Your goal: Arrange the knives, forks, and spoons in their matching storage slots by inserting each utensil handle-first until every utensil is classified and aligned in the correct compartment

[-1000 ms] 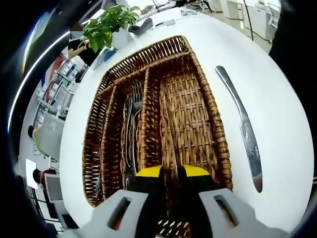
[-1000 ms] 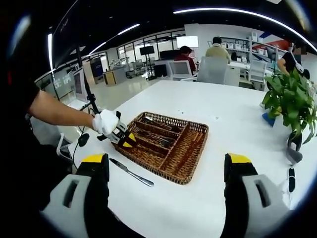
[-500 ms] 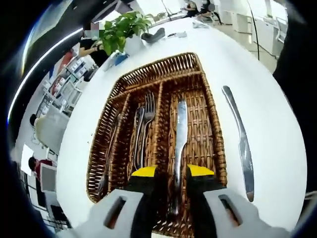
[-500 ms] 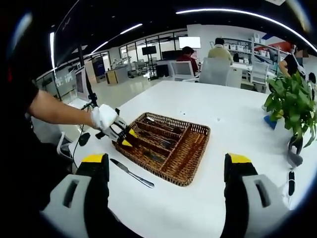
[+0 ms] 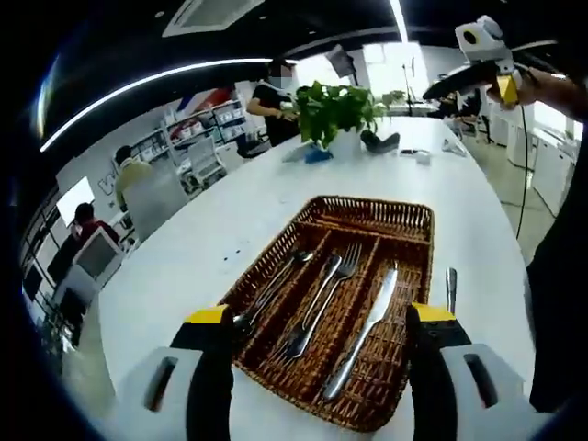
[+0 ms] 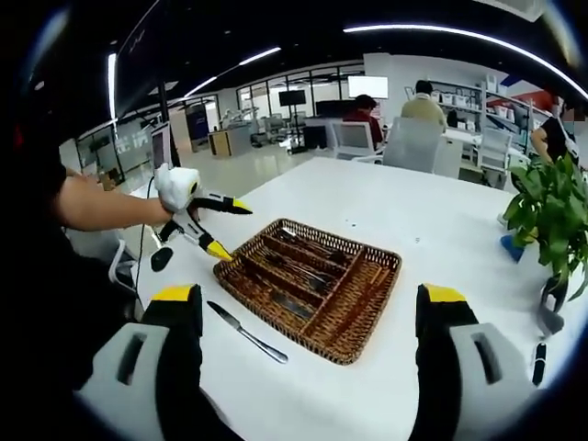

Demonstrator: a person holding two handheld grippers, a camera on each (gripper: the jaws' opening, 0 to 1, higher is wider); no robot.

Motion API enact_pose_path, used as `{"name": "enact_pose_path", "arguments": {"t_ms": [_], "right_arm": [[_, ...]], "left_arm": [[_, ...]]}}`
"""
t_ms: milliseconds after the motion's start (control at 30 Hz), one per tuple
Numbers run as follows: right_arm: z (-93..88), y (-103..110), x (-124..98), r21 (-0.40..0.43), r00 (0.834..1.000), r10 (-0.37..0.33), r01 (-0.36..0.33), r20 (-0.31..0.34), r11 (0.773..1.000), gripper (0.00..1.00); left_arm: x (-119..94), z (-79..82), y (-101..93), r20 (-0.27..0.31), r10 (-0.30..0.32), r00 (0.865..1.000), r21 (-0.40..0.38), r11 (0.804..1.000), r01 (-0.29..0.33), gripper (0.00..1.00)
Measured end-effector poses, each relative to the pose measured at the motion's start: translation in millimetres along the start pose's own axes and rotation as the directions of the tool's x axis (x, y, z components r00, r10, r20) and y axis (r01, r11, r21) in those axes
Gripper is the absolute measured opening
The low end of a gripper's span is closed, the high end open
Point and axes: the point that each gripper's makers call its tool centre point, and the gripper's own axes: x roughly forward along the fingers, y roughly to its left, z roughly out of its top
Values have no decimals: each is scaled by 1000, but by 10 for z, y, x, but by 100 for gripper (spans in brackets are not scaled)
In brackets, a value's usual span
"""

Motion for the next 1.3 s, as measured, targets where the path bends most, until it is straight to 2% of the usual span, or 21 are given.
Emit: {"name": "enact_pose_path", "arguments": {"t_ms": [67,167,200,467,567,600,700,933,1033,1300], "right_arm": [[16,2,7,-7,1000,4,-4,6,1000,100],[32,-2,15,-12,1000,4,-4,15,1000,100],[27,-4,19,-16,1000,3,-2,13,1000,100],[4,-8,37,-29,1000,3,-3,2,1000,100],[15,4,58,-34,1000,6,-6,2,999,100],[27,26,71,-39,1000,9,-9,-1,999,100],[38,29,97,-44,1000,8,-8,0,999,100],[6,-4,144,-45,1000,10,-11,-15,999,100],[15,-4,157,-30,1000,27,-27,-9,999,100],[31,-75,115,-40,1000,11,-11,-4,999,100]], "left_arm": [[-153,103,31,50,14,999,-91,996,-10,93],[-395,213,152,113,82,990,-165,984,-62,99],[-476,219,155,119,86,989,-186,981,-63,99],[-931,152,142,102,153,983,-211,969,-128,99],[-1079,94,190,90,197,976,-224,959,-173,99],[-1182,93,209,89,226,970,-239,950,-200,99],[-1344,132,143,91,251,964,-262,940,-220,99],[-1549,96,-83,50,250,967,-265,937,-229,99],[-1624,73,-95,45,260,965,-274,932,-238,99],[-1737,38,-135,23,268,963,-277,927,-251,99]]}}
